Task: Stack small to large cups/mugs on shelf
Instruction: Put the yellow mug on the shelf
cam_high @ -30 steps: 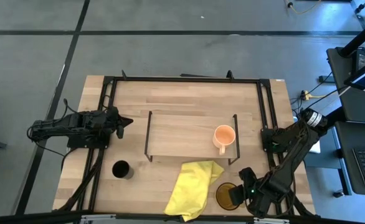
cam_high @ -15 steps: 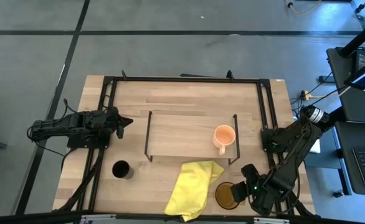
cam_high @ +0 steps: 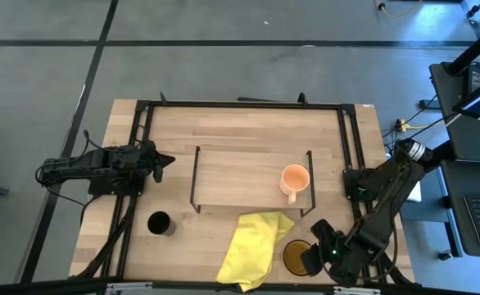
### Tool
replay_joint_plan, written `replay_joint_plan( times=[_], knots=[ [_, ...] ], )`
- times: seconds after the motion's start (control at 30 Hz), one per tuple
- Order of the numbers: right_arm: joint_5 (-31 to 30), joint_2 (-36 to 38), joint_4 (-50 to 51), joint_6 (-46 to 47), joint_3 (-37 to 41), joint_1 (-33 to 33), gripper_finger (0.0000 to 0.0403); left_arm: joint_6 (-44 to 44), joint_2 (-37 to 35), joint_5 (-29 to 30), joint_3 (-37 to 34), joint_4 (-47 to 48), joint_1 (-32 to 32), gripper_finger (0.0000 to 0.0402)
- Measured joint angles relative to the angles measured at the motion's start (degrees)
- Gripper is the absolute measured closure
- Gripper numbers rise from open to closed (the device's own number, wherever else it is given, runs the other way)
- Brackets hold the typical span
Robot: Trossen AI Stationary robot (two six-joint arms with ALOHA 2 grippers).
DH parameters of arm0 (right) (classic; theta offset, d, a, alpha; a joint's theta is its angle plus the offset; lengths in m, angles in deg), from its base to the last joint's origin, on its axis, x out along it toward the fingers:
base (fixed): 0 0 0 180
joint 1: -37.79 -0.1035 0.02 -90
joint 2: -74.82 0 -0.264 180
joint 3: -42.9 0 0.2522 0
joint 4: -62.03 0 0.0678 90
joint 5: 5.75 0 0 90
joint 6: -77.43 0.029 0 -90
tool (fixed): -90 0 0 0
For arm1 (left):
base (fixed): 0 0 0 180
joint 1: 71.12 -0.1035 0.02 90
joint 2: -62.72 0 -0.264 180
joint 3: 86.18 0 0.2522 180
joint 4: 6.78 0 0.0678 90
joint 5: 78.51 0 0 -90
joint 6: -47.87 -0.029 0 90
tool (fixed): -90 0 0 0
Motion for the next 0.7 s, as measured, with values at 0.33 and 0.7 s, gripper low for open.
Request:
replay_joint_plan(
  times=[0.33,0.7],
  knots=[
    [-0.2,-1.63,-10.45,-5.96,0.0,3.56,0.0399,0.01,0.0,0.0,-0.02,0.0,-0.01,0.0381],
    [1.92,-1.97,-13.75,-10.27,0.0,6.5,0.0397,0.0,0.0,0.0,-0.02,0.0,-0.01,0.0381]
  ],
)
